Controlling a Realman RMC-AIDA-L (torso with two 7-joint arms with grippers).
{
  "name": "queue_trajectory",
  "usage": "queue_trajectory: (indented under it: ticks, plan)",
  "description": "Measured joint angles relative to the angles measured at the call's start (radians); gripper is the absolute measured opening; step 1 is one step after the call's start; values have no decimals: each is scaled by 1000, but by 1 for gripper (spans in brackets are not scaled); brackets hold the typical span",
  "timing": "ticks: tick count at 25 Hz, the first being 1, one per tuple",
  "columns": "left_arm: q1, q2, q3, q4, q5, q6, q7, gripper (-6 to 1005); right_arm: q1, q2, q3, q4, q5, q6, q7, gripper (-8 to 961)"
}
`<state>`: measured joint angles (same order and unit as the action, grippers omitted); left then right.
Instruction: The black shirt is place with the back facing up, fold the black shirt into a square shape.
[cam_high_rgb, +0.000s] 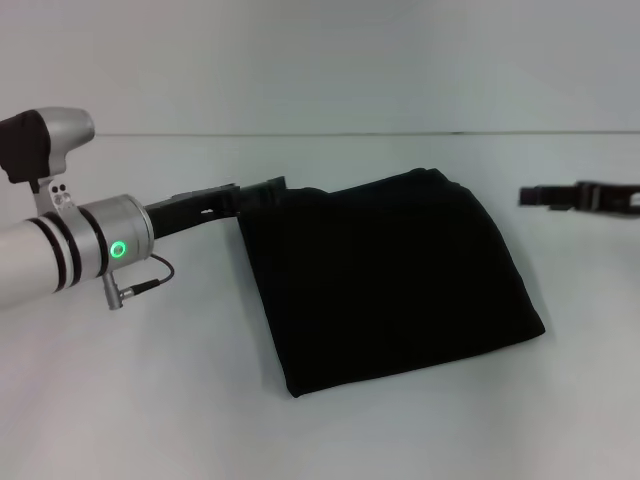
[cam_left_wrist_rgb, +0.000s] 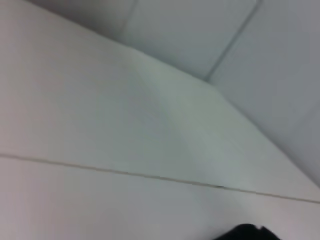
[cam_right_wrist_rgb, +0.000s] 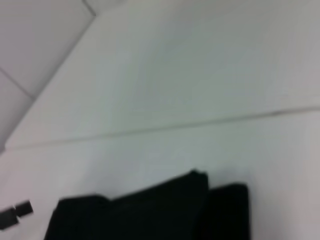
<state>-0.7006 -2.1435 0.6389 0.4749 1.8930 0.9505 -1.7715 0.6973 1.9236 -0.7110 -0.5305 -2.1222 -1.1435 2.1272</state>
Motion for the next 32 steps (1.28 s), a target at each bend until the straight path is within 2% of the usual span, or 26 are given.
queue_trajectory:
  ticks: [5,8,11,17,23,32]
  plan:
    - [-18,10,8,-30,16,-77,-67,837,-6,-32,48,-46,0,-67,21,618]
    - [-29,14,15,-46,20,-104,-97,834,4,-35,49,-62,1,-81,34,767]
    - [-42,16,15,-70,21,-117,-107,831,20,-25,45,-66,1,-78,34,798]
    - [-75,13,17,-127,22,-203,-109,825,41,-3,32,-66,-6,-74,28,798]
    - [-89,1,19,-142,23,-264,-104,819,45,4,7,-58,-7,-69,21,799]
    - [-109,-6,54,-143,20,-252,-108,810,47,17,2,-53,-7,-42,-1,798]
